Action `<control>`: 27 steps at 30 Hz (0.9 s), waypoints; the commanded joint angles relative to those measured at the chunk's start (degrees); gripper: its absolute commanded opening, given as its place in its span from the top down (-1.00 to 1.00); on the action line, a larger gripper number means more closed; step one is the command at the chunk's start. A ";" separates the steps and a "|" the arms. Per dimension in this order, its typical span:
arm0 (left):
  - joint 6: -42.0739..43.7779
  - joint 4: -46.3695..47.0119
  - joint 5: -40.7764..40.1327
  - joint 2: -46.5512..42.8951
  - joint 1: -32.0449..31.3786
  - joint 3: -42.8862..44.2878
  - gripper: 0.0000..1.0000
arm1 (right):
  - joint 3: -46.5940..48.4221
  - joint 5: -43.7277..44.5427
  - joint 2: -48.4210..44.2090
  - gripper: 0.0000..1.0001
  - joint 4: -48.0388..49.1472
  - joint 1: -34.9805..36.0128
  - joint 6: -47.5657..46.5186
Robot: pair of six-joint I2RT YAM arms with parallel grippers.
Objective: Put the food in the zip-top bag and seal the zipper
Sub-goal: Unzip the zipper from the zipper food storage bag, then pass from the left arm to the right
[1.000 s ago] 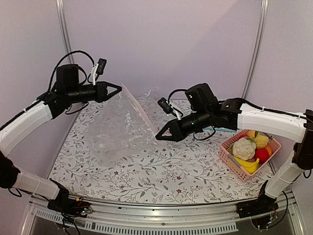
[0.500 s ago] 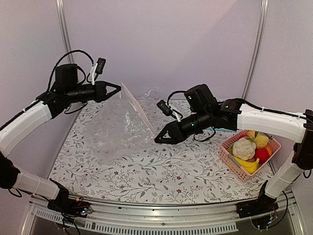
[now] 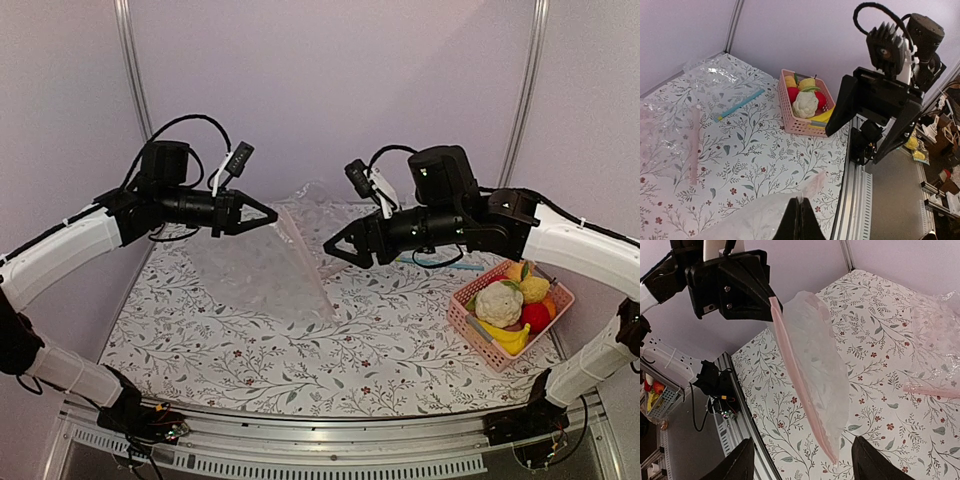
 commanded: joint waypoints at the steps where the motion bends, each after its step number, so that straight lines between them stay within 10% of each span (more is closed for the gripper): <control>1: 1.90 -2.58 2.08 1.63 -1.54 1.37 1.00 | 2.15 7.06 0.32 -0.25 2.51 2.39 -1.33; 27: 2.76 -3.91 3.15 2.16 -2.56 1.73 1.00 | 9.64 12.81 11.35 0.28 1.08 5.42 1.04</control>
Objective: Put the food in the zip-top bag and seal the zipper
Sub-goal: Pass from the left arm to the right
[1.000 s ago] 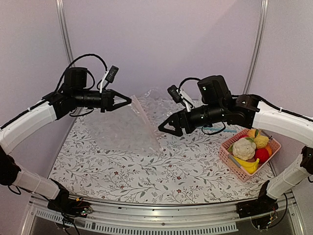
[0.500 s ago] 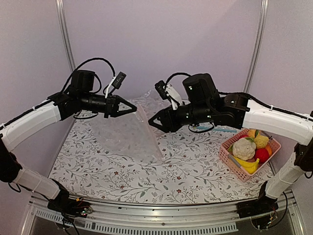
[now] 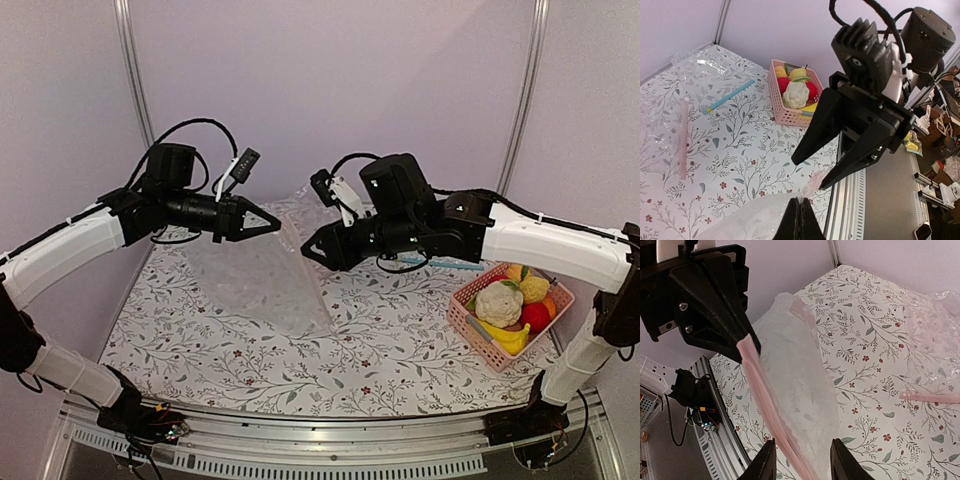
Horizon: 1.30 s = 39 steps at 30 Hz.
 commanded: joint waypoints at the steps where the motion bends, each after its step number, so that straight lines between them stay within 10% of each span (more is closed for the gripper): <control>1: 0.93 -0.87 0.62 0.73 -0.91 1.34 1.00 | 1.87 1.33 1.24 0.28 -0.03 0.24 0.63; 39: 1.58 -1.42 -0.39 0.31 -1.10 1.53 1.00 | 3.71 -7.06 6.02 1.00 -0.87 0.29 -1.20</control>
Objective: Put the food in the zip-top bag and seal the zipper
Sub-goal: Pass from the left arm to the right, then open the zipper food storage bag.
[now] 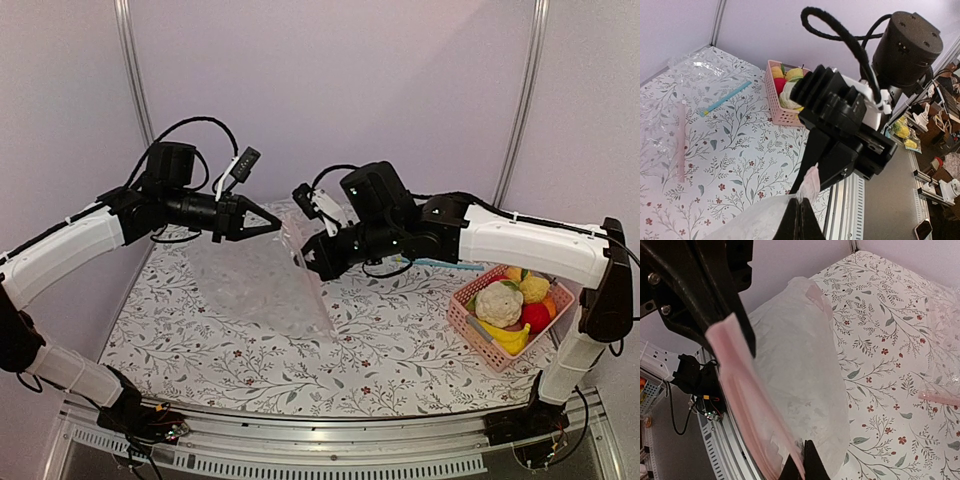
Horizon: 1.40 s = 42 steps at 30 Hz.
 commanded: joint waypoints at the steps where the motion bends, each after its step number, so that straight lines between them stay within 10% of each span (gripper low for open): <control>1: 0.79 -0.88 -1.75 0.32 -0.77 0.81 1.00 | 0.74 -1.29 0.34 1.00 -0.34 0.28 0.25; 4: 0.70 -1.20 -7.18 0.34 -0.90 0.64 0.94 | 0.26 0.27 -0.18 1.00 0.13 0.27 1.52; 10: 1.69 -1.88 -20.36 -2.58 -1.55 -0.17 -0.31 | 0.35 5.51 -0.34 1.00 -0.16 0.26 5.09; 15: 1.11 -0.31 -32.71 -8.21 -1.80 -1.70 -0.68 | 0.25 13.63 -1.13 1.00 -2.37 0.23 8.19; 24: -11.59 2.32 -44.74 -14.58 -6.36 -6.82 -0.65 | 1.32 22.23 -2.94 1.00 -6.15 -0.19 11.04; 34: -22.04 12.95 -43.16 -8.24 -17.20 -12.25 0.02 | 1.96 17.64 -1.80 1.00 -4.32 -0.20 13.40; 42: -29.52 23.50 -37.69 -7.36 -18.35 -16.46 0.11 | 1.23 14.60 -1.79 1.00 -2.14 -0.18 14.83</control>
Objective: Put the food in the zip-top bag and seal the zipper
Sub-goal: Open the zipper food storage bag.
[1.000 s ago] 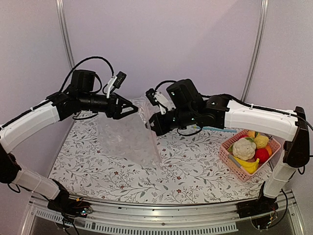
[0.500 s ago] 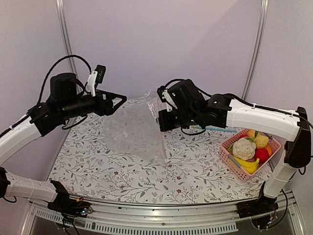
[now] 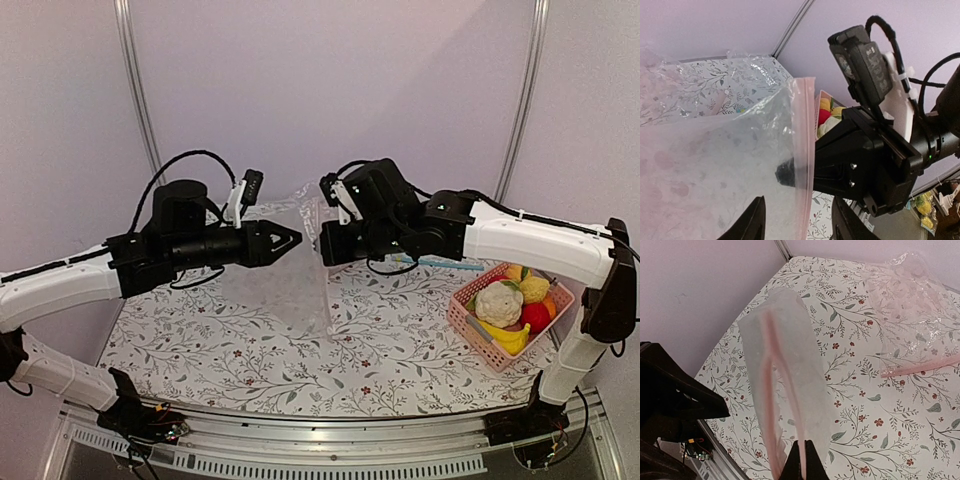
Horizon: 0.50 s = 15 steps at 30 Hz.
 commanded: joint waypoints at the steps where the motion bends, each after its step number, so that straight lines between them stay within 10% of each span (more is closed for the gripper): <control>1: -4.76 6.83 3.11 0.57 -1.04 -2.22 0.11 | 0.46 -1.43 -1.01 1.00 1.63 -0.12 1.30; 15: -2.65 2.61 3.12 6.29 -2.38 0.91 0.21 | 0.59 -2.23 -1.49 1.00 2.00 -0.18 1.30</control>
